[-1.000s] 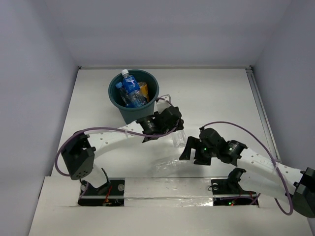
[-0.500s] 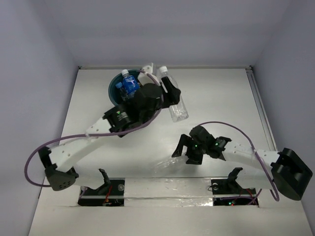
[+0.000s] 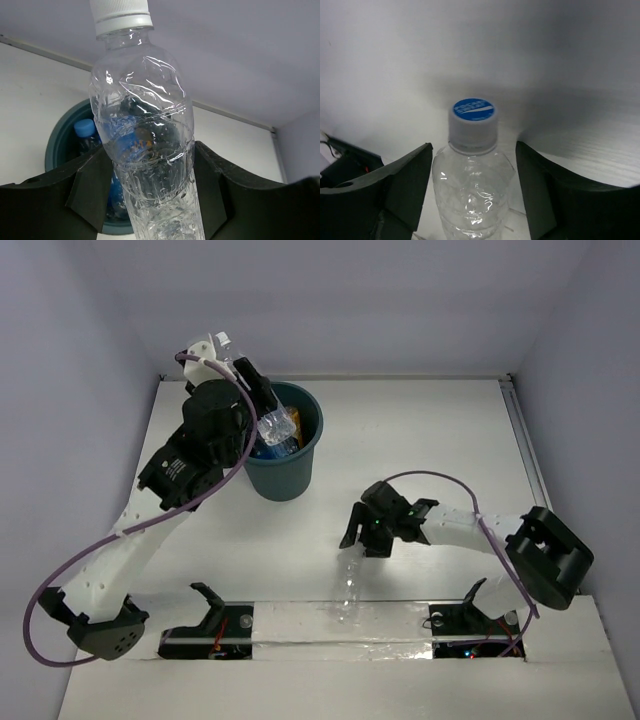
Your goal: Put the plastic bottles in the bin
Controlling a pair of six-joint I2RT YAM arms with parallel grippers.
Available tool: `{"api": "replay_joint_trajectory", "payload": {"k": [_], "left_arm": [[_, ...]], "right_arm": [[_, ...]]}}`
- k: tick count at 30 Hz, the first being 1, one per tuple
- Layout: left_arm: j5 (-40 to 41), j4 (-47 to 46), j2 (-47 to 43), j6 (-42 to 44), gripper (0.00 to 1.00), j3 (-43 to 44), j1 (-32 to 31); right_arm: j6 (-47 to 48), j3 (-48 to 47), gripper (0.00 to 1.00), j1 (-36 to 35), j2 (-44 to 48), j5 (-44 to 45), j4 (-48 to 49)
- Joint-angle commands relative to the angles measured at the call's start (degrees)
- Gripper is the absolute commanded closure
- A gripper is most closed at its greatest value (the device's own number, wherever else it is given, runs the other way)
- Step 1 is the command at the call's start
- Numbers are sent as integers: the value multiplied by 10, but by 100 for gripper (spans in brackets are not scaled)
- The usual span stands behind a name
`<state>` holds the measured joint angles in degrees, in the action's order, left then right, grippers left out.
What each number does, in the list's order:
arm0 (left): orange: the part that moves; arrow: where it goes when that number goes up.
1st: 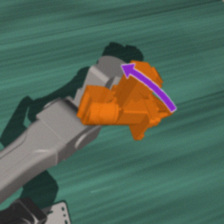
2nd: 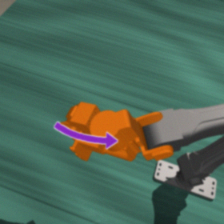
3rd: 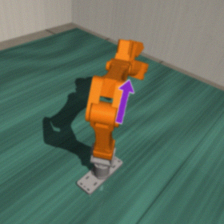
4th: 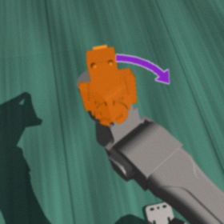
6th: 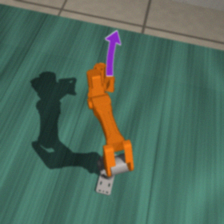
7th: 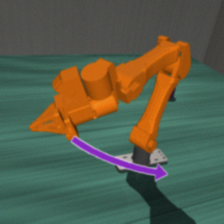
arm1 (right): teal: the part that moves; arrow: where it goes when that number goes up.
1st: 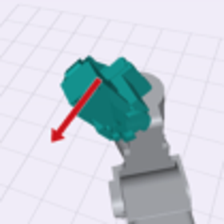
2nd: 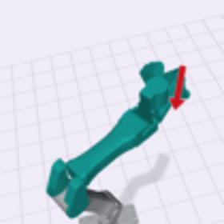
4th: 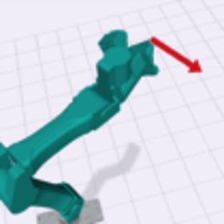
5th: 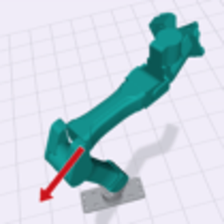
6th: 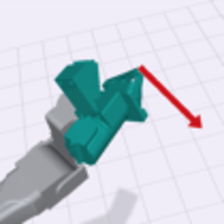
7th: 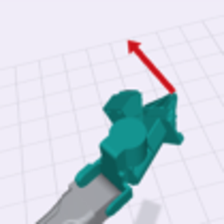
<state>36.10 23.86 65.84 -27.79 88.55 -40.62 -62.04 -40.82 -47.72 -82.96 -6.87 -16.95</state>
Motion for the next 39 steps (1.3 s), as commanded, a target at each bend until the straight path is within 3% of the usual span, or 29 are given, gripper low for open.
{"api": "replay_joint_trajectory", "payload": {"k": [1, 5, 8, 15, 20, 25, 28, 31, 34, 38, 39], "left_arm": [[-3, -60, 15, 51, 56, -21, 21], [-15, -106, 44, 59, 56, -44, 39], [-7, -138, 61, 81, 57, -57, 44], [44, -181, 34, 164, 57, -123, 63], [61, -208, 5, 188, 58, -170, 109], [38, -218, 19, 184, 58, -173, 135], [28, -227, 27, 172, 56, -187, 135], [17, -227, 32, 158, 50, -205, 135], [11, -228, 28, 157, 37, -230, 135], [5, -219, 19, 160, 5, -244, 135], [3, -215, 17, 158, 1, -242, 135]], "right_arm": [[16, -22, 30, -3, -5, 50, -13], [20, -38, 49, -3, 38, 85, -33], [31, -58, 51, -3, 116, 133, -57], [97, -193, 51, -3, 169, 190, -142], [172, -351, 51, -3, 141, 256, -169], [239, -567, 52, -3, 38, 322, -181], [277, -636, 51, 3, -21, 357, -166], [302, -732, 51, 18, -95, 384, -156], [346, -840, 51, 18, -155, 432, -146], [399, -929, 50, 24, -237, 457, -103], [418, -956, 50, 24, -264, 461, -96]]}}
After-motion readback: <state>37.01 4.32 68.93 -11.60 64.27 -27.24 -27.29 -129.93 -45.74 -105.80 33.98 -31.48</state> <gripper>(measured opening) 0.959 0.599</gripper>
